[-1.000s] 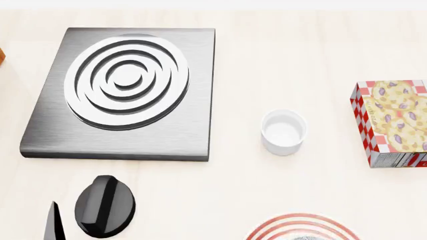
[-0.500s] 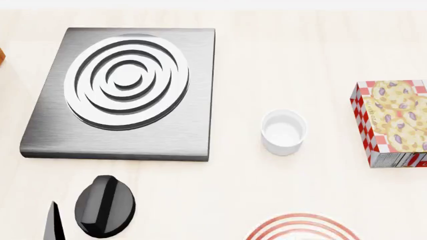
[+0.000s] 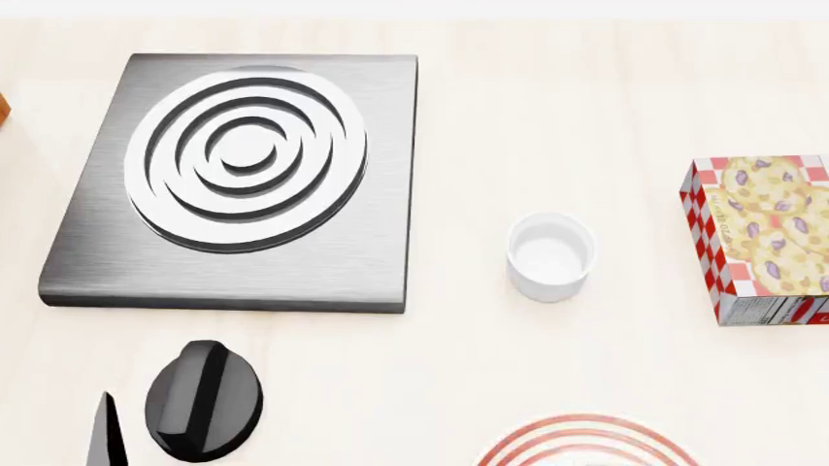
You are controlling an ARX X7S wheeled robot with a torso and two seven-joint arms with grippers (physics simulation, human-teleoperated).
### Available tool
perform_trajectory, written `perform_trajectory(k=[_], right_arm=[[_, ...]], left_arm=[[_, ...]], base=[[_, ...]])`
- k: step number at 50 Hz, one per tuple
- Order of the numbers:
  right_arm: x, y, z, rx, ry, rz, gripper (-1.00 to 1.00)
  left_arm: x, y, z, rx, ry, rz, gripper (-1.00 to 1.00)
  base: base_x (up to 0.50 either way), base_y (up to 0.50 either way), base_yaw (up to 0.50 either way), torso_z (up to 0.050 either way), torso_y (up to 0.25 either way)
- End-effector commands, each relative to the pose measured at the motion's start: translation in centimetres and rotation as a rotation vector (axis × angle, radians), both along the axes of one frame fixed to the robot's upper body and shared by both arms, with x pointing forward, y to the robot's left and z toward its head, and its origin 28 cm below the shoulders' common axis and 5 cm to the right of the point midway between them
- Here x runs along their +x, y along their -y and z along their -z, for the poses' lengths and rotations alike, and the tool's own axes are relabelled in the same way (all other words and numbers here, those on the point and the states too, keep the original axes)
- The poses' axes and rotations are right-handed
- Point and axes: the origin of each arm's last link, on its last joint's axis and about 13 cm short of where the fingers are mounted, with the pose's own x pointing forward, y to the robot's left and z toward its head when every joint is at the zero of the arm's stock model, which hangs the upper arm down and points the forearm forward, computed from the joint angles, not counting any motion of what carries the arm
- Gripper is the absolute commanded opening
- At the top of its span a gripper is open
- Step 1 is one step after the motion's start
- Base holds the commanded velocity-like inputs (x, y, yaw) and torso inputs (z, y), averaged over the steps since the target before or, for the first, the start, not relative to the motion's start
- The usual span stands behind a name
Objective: Pick the akita bowl on the ramekin and place it on the plate.
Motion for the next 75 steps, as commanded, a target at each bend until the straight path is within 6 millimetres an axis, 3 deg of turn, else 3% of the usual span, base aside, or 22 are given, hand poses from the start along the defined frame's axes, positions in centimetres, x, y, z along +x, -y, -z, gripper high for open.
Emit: perform_trajectory(k=[1, 16, 30, 44, 75], right_arm=[[-1.3, -0.5, -1.9, -0.016, 0.044, -0.021, 1.00], [-1.8, -1.1, -3.3, 0.011, 0.115, -0.034, 1.00], [0.6, -2.2, -3.0, 0.419, 0.452, 0.078, 1.00], [3.1, -2.8, -1.7, 0.791, 0.569, 0.284, 1.00], [5.3, -2.2, 0.2, 1.131, 0.837, 0.482, 1.00]], left_arm=[[0.0, 0.0, 0.0, -0.001, -0.001, -0.001, 1.00], [0.0, 0.0, 0.0, -0.002, 0.000, 0.001, 1.00], [-0.1, 0.0, -0.1, -0.001, 0.001, 0.000, 1.00], [-0.1, -0.1, -0.2, -0.002, 0.005, -0.004, 1.00], [0.2, -0.2, 0.0, 0.021, -0.020, -0.012, 1.00]], base=[[0.00, 0.00, 0.00, 0.000, 0.000], [0.00, 0.00, 0.00, 0.000, 0.000], [0.00, 0.00, 0.00, 0.000, 0.000], [0.00, 0.00, 0.00, 0.000, 0.000], [0.00, 0.00, 0.00, 0.000, 0.000]])
